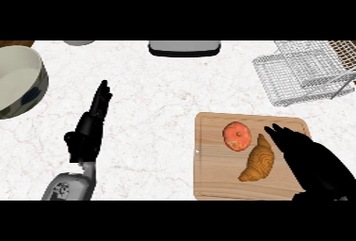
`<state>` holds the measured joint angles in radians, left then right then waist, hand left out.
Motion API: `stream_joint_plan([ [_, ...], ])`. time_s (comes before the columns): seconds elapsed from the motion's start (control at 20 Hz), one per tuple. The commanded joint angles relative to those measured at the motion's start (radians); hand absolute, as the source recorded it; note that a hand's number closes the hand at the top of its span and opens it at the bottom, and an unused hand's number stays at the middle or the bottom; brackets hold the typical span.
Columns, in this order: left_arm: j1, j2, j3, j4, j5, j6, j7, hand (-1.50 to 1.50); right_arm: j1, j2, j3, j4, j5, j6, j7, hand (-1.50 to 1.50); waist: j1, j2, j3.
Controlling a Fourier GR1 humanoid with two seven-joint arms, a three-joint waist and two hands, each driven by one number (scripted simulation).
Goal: Pick the croissant from the cutting board and place it in the tiered basket
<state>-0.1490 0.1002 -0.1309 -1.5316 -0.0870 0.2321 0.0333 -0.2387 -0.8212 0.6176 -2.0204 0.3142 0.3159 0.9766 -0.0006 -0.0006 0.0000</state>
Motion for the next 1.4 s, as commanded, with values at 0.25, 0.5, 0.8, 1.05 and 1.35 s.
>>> stream_joint_plan([
  [0.25,0.004,-0.001,0.019,-0.026,-0.01,-0.029,0.022,0.0,0.017,0.157,-0.046,0.078,0.087,0.124,0.023,-1.5,0.003,0.0,0.0],
  [0.5,-0.028,-0.021,0.041,0.068,-0.014,-0.038,-0.046,0.0,0.022,0.238,-0.063,0.09,0.128,0.17,0.014,-1.5,0.0,0.001,0.0],
  [0.8,0.021,-0.025,0.03,-0.033,-0.041,-0.025,0.007,0.0,0.041,0.295,-0.085,0.177,0.211,0.185,-0.041,-1.5,0.002,0.0,0.0],
  [1.05,0.002,-0.058,0.016,-0.005,-0.051,-0.024,0.005,0.0,0.024,0.392,-0.076,0.267,0.291,0.177,-0.066,-1.5,0.003,0.001,0.0],
  [1.35,0.001,-0.046,0.057,0.015,-0.043,-0.052,-0.019,0.0,0.143,0.391,-0.152,0.186,0.343,0.219,-0.135,-1.5,0.0,0.0,0.0],
])
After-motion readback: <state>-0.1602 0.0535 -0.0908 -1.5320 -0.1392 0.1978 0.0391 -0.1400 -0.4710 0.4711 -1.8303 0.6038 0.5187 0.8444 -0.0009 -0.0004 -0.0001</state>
